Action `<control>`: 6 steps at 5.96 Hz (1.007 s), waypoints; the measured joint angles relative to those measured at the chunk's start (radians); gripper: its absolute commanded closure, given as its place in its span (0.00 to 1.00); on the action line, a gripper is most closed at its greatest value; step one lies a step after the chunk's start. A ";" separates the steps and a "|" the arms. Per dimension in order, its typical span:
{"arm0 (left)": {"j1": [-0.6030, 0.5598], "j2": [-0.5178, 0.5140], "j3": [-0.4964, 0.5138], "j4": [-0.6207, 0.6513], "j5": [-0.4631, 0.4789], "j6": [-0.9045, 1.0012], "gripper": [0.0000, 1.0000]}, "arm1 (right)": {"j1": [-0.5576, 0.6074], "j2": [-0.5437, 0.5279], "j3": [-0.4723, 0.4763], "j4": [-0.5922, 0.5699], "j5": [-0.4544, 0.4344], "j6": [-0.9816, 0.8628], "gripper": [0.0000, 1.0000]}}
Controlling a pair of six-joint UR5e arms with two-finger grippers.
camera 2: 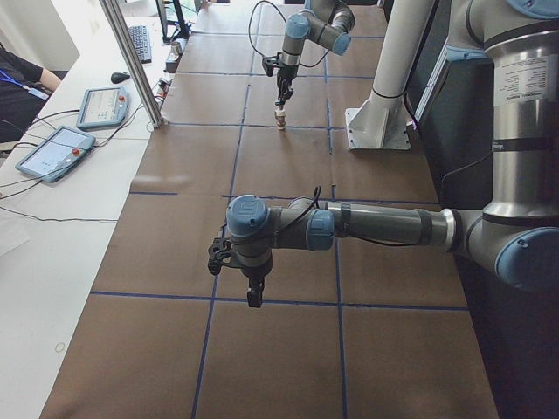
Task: Assemble PPR valve and pipe with both arms
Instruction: 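Lower the chrome fitting with the right gripper onto the white fitting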
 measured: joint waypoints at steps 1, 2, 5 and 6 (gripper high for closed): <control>0.000 0.000 0.000 0.000 -0.002 0.000 0.00 | 0.000 0.003 -0.006 -0.009 -0.003 -0.001 1.00; 0.000 0.000 0.000 0.000 -0.003 0.000 0.00 | -0.001 0.006 -0.007 -0.025 -0.006 -0.008 1.00; 0.000 0.000 -0.001 0.000 -0.003 0.000 0.00 | -0.001 0.009 -0.008 -0.042 -0.009 -0.023 1.00; 0.000 0.000 -0.001 0.000 -0.003 0.000 0.00 | -0.001 0.011 -0.011 -0.044 -0.009 -0.023 1.00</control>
